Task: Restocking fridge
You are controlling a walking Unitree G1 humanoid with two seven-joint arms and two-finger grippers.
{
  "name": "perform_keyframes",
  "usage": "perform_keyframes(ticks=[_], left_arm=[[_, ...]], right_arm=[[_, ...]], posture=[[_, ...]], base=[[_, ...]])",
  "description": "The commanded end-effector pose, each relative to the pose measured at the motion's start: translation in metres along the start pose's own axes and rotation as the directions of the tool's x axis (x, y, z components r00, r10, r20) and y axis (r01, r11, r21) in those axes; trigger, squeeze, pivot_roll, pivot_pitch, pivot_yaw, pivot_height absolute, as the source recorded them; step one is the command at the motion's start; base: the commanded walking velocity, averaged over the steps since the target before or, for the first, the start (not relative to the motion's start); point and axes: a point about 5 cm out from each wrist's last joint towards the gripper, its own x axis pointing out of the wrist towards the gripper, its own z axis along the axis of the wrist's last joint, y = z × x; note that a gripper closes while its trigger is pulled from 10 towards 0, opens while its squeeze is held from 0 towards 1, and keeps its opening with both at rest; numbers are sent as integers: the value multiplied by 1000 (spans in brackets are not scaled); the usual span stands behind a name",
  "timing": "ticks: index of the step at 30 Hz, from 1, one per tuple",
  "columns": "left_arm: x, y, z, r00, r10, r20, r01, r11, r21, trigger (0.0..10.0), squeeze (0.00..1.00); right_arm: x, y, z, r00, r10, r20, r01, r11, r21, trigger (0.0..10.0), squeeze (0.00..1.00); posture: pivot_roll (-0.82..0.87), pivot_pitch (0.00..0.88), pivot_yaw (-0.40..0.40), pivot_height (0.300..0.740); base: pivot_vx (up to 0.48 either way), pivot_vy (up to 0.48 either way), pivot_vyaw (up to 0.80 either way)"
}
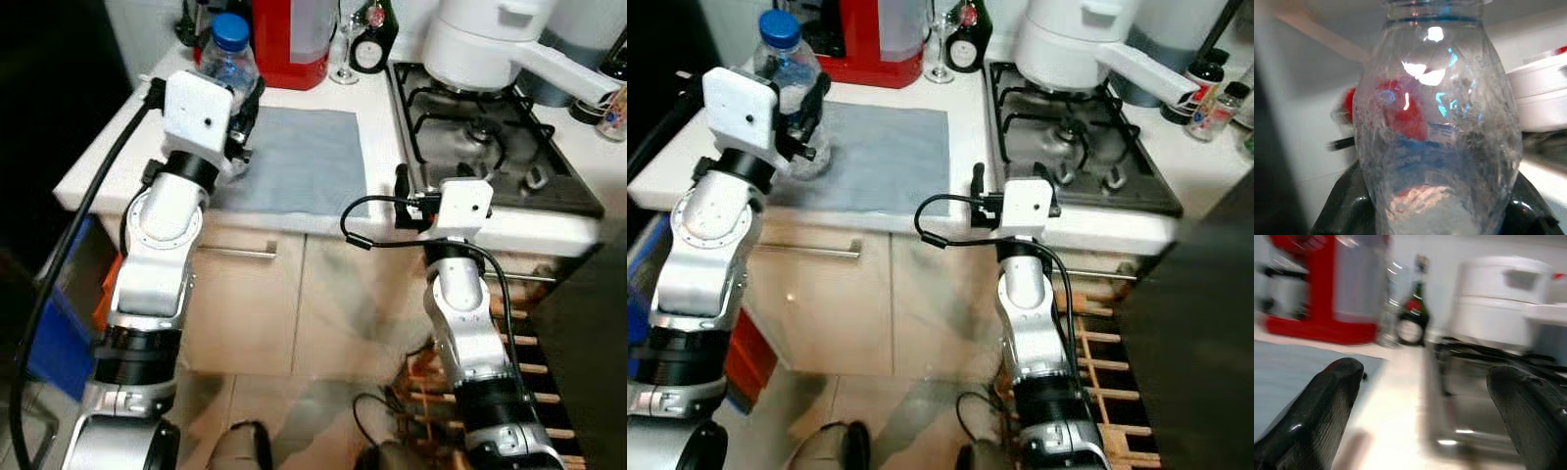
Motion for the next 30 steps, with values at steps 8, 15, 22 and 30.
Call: perform_keyframes(ticks=[8, 15, 22, 30], left_arm=[[5, 4, 9, 999, -2, 38, 2, 1000, 11, 10000, 0], [2, -2, 7, 999, 3, 34, -2, 1000, -17, 10000, 0], [1, -6, 6, 999, 9, 36, -8, 999, -37, 10000, 0], [-22, -21, -29, 998, -21, -59, 22, 1000, 2, 10000, 0]], right_arm=[[-5, 3, -8, 1000, 2, -26, -2, 1000, -3, 10000, 192], [-6, 3, -11, 999, 29, -38, -29, 999, -13, 10000, 188], [-5, 4, -13, 997, 54, -56, -54, 999, -3, 10000, 192], [-20, 8, -37, 978, 131, -162, -132, 991, 0, 10000, 188]], posture=[[-47, 0, 26, 740], [-48, 0, 21, 740], [-57, 0, 13, 740], [-63, 0, 0, 740]], base=[[-288, 0, 0], [-288, 0, 0], [-286, 0, 0], [-210, 0, 0]])
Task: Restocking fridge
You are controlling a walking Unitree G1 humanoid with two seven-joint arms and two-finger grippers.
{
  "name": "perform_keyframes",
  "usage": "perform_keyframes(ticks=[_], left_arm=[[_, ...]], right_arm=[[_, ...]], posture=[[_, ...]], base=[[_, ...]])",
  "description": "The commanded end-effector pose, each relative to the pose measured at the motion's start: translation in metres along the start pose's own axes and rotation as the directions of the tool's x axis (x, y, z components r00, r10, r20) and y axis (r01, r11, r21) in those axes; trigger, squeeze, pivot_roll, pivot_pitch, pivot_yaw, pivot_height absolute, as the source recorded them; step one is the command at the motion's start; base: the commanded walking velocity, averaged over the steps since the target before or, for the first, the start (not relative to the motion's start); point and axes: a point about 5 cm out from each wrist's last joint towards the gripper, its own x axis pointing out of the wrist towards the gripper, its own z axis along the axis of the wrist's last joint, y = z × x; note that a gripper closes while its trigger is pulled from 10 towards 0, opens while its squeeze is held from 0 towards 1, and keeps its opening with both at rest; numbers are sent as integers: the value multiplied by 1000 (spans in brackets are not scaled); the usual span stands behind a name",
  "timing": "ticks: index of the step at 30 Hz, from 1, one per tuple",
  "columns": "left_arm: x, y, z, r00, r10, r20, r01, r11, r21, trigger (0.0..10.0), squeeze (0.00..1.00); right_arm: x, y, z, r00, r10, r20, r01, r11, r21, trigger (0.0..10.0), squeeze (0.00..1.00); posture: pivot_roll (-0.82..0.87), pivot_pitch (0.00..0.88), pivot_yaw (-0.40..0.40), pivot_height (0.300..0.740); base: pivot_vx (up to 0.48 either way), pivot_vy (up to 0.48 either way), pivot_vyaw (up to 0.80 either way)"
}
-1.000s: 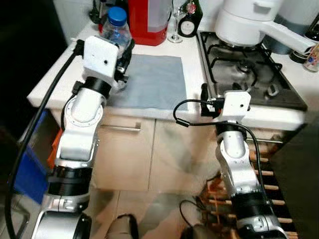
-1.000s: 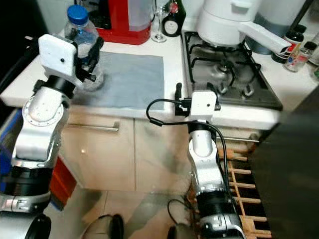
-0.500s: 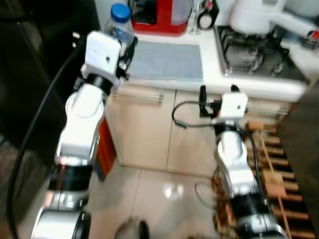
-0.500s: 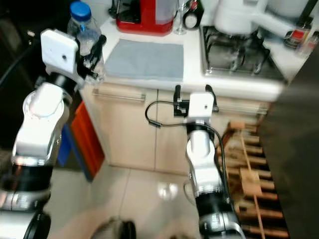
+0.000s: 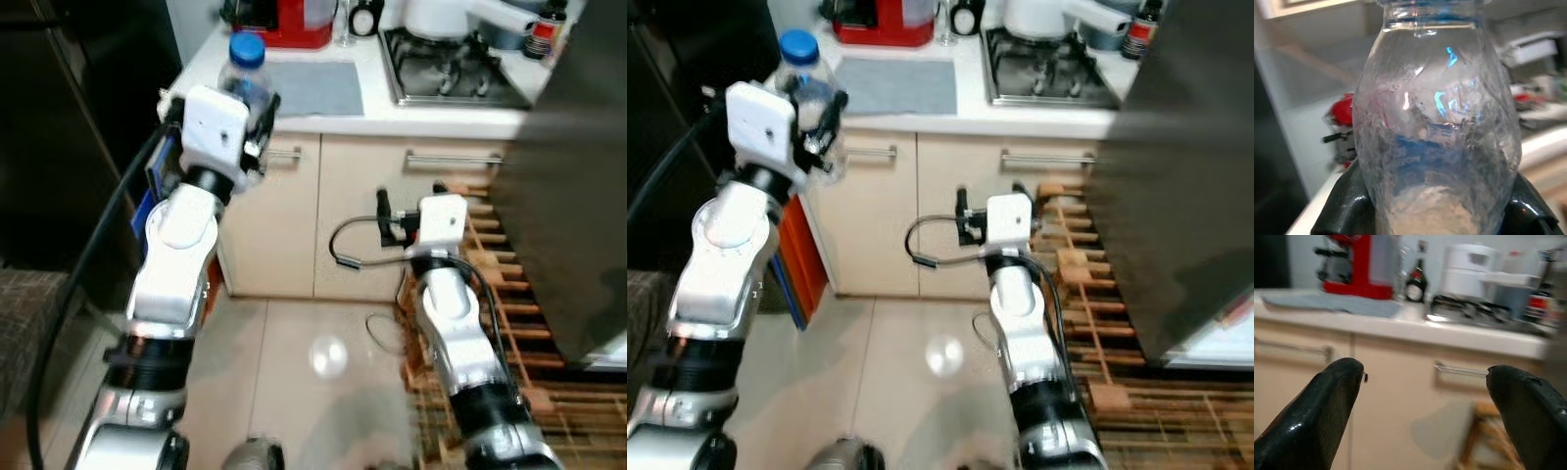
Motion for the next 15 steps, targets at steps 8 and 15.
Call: perform_keyframes(ticks=[8, 15], left_arm=[[-49, -14, -67, 960, 7, -280, -59, 983, -175, 10000, 0], [-54, -11, -77, 954, 2, -300, -75, 970, -230, 10000, 0]], right_arm=[[-21, -15, -26, 995, 21, -96, -25, 999, -40, 10000, 200], [-28, -30, -33, 993, -24, -118, 16, 997, -70, 10000, 216]], posture=[[-66, 0, -15, 740], [-72, 0, -15, 740]], base=[[0, 0, -194], [0, 0, -765]])
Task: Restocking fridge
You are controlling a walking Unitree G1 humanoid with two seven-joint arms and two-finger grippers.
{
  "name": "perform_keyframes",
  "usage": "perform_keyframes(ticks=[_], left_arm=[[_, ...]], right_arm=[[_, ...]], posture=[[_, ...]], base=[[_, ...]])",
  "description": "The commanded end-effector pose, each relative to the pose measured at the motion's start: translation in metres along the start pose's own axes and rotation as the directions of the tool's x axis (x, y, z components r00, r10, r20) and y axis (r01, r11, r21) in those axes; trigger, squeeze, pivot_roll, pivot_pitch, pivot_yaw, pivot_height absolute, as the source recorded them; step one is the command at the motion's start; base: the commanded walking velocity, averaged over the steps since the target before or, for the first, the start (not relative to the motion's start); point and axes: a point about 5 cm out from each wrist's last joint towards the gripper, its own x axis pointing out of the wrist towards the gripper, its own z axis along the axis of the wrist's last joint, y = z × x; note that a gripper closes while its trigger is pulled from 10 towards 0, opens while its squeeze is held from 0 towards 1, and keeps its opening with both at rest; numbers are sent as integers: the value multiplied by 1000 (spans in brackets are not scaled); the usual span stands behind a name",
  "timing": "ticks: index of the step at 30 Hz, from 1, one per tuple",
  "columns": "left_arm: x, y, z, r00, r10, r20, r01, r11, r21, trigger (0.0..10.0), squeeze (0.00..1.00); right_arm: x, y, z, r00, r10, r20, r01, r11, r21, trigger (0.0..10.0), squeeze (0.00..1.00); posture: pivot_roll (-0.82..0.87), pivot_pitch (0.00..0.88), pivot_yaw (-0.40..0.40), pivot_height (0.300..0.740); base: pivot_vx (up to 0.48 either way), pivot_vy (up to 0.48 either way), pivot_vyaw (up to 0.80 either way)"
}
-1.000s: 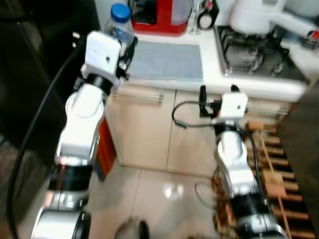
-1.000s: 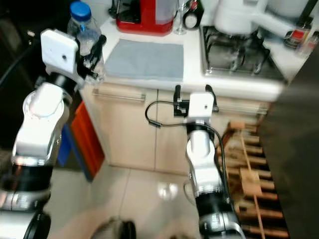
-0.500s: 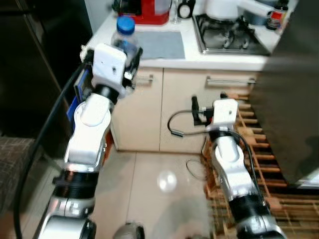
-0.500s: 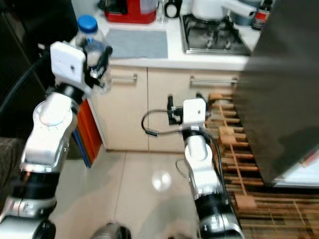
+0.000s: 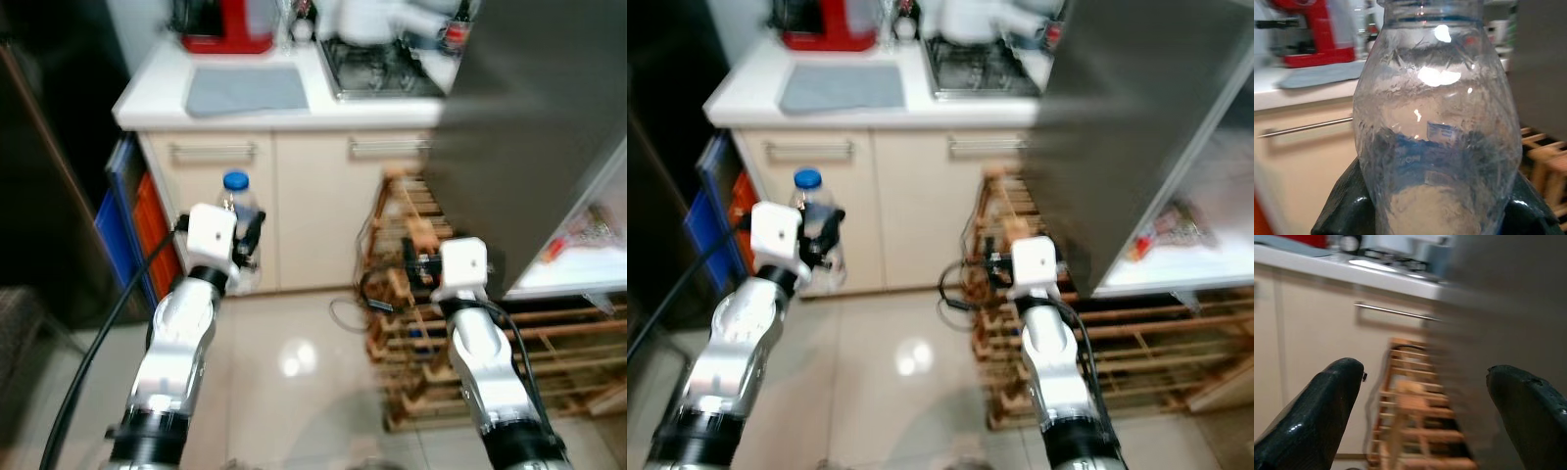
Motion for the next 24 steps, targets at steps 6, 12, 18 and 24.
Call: perform_keyframes(ticks=[6, 12, 18, 24], left_arm=[[10, -12, 14, 993, -89, 73, 92, 995, -35, 10000, 0], [14, -21, 17, 972, -207, 112, 214, 976, -49, 10000, 0], [18, -21, 16, 966, -231, 117, 239, 969, -65, 10000, 0], [20, -26, 13, 964, -247, 101, 255, 964, -76, 10000, 0]], right_arm=[[4, 2, 3, 1000, -6, 18, 6, 1000, 9, 10000, 224], [4, 5, 7, 999, -5, 45, 5, 1000, 5, 10000, 227], [4, 1, 13, 996, -28, 81, 28, 1000, 4, 10000, 227], [5, -1, 15, 995, -58, 86, 56, 998, 32, 10000, 227]], posture=[[-90, 0, -1, 740], [-108, 0, 5, 740], [-122, 0, 4, 740], [-124, 0, 14, 740]], base=[[0, 0, -765], [0, 0, -763], [0, -404, -761], [0, -137, -756]])
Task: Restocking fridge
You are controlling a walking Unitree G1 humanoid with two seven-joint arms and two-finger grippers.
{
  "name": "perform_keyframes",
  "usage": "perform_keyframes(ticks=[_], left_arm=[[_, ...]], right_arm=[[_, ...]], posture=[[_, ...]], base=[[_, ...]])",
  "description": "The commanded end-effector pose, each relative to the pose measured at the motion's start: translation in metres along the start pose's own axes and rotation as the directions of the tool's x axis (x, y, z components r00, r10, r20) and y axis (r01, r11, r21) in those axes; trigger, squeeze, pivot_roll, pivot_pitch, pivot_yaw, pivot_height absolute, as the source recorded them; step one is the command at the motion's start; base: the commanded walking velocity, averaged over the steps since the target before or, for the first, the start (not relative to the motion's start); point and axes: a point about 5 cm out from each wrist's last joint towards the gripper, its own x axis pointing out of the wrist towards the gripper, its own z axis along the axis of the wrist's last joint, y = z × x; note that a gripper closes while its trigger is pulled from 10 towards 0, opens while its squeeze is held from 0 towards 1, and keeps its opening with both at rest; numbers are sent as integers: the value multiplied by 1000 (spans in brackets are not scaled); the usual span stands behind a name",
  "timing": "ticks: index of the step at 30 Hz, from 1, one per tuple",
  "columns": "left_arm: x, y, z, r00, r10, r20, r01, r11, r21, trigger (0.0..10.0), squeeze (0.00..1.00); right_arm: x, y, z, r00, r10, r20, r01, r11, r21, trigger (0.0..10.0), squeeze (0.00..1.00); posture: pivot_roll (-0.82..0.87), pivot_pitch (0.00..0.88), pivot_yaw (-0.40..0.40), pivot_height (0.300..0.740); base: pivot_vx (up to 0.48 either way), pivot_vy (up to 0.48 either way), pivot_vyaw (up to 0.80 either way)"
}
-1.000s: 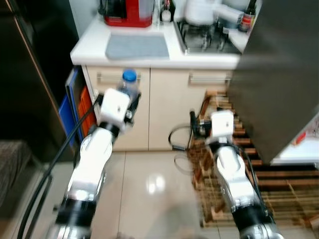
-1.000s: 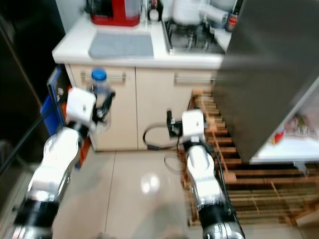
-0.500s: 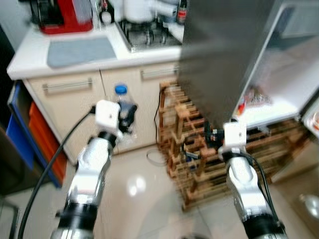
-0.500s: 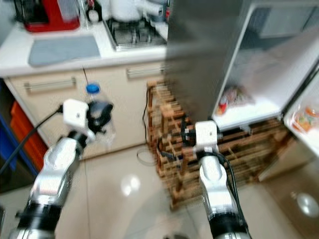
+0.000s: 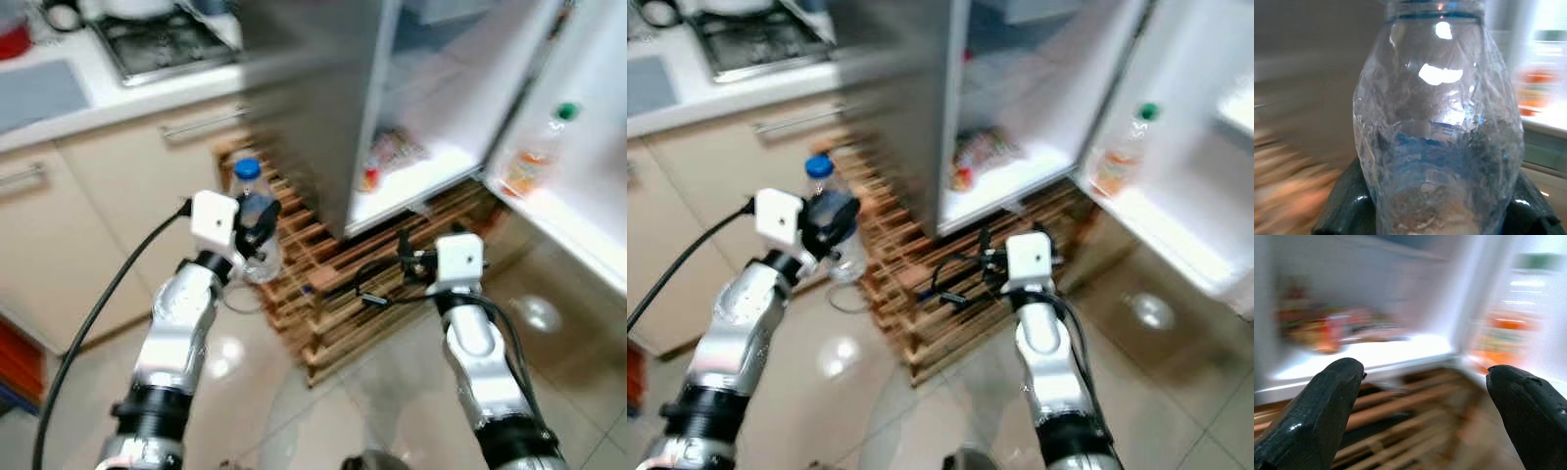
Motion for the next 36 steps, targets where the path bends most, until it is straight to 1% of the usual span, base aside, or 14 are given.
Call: perform_keyframes(ticks=[1, 3, 4, 5, 7, 8, 11, 13, 14, 16, 20, 24, 31, 36], left_arm=[[3, 5, 7, 1000, -2, 20, 2, 1000, 22, 10000, 0], [3, 5, 7, 1000, -12, 15, 11, 1000, 27, 10000, 0], [3, 6, 7, 1000, -15, 12, 15, 1000, -6, 10000, 0], [3, 6, 7, 1000, -15, 12, 15, 1000, -6, 10000, 0], [3, 8, 6, 1000, -6, 5, 6, 998, -67, 10000, 0], [3, 9, 6, 1000, -7, 6, 7, 997, -72, 10000, 0], [4, 8, 6, 1000, -13, 10, 13, 998, -68, 10000, 0], [6, 6, 7, 1000, -17, 15, 17, 999, -43, 10000, 0], [6, 6, 7, 1000, -17, 15, 17, 999, -43, 10000, 0], [9, 6, 6, 1000, 0, 6, 0, 1000, -25, 10000, 0], [11, 11, 7, 998, 56, 10, -56, 998, -29, 10000, 0], [16, 5, 16, 998, 44, 50, -42, 999, -25, 10000, 0], [19, 4, 19, 997, 41, 67, -38, 999, -35, 10000, 0], [22, 4, 21, 996, 44, 80, -40, 998, -43, 10000, 0]], right_arm=[[2, 3, 6, 1000, -15, 21, 15, 999, 38, 10000, 227], [2, 4, 6, 1000, -20, 22, 19, 999, 42, 10000, 227], [3, 6, 7, 999, -18, 26, 17, 999, 43, 10000, 227], [3, 6, 7, 999, -18, 26, 17, 999, 43, 10000, 227], [2, 7, 7, 1000, -16, 27, 15, 999, 44, 10000, 227], [1, 7, 7, 999, -18, 27, 17, 999, 41, 10000, 224], [0, 5, 6, 999, -24, 28, 23, 999, 31, 10000, 220], [-1, 3, 6, 999, -21, 28, 21, 1000, 21, 10000, 220], [-1, 3, 6, 999, -21, 28, 21, 1000, 21, 10000, 220], [-2, 2, 7, 999, -16, 41, 15, 1000, 26, 10000, 216], [-3, 1, 8, 999, -11, 47, 10, 1000, 22, 10000, 212], [-4, 4, 9, 999, 3, 47, -4, 1000, 16, 10000, 212], [-3, 5, 9, 999, 18, 42, -18, 1000, 6, 10000, 212], [-2, 4, 7, 999, 21, 30, -21, 1000, 1, 10000, 212]], posture=[[-124, 0, 14, 740], [-125, 0, 20, 740], [-124, 0, 19, 740], [-124, 0, 19, 740], [-123, 0, 17, 740], [-124, 0, 14, 740], [-126, 0, 13, 740], [-131, 0, 12, 740], [-131, 0, 12, 740], [-137, 0, 12, 740], [-142, 0, 13, 740], [-149, 0, 13, 740], [-149, 0, 10, 740], [-153, 0, 12, 740]], base=[[0, 0, -756], [0, 0, -750], [0, 0, -756], [0, 0, -756], [0, 0, -750], [0, 0, -756], [0, 0, -756], [0, 0, -750], [0, 0, -750], [0, 0, -350], [459, 0, 0], [478, 0, 0], [480, 0, 0], [480, 0, -668]])
